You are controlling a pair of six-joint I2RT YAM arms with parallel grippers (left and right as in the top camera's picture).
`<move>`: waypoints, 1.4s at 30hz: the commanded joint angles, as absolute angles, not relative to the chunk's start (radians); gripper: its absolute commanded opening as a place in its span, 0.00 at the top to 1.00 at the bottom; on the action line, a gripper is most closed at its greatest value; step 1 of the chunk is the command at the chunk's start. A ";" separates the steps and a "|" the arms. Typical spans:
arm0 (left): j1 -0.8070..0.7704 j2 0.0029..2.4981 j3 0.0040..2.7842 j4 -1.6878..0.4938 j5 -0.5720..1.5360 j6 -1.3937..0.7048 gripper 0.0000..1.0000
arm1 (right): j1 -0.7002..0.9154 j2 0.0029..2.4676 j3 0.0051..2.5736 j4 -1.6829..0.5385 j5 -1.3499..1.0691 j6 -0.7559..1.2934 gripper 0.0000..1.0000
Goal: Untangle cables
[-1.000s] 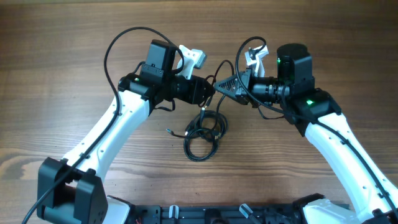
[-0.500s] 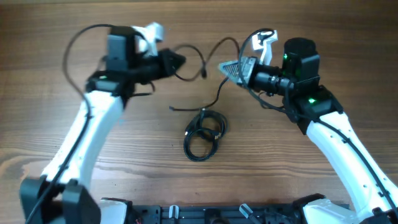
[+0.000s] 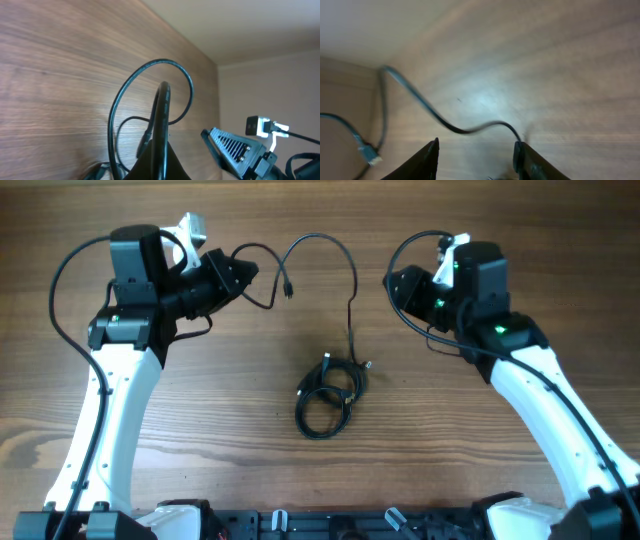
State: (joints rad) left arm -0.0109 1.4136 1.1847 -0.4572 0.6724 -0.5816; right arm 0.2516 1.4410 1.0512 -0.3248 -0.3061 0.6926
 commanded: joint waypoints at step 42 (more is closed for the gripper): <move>-0.004 1.410 1.197 -0.510 0.601 -0.895 0.96 | 0.420 1.994 1.068 0.146 -0.326 0.144 0.52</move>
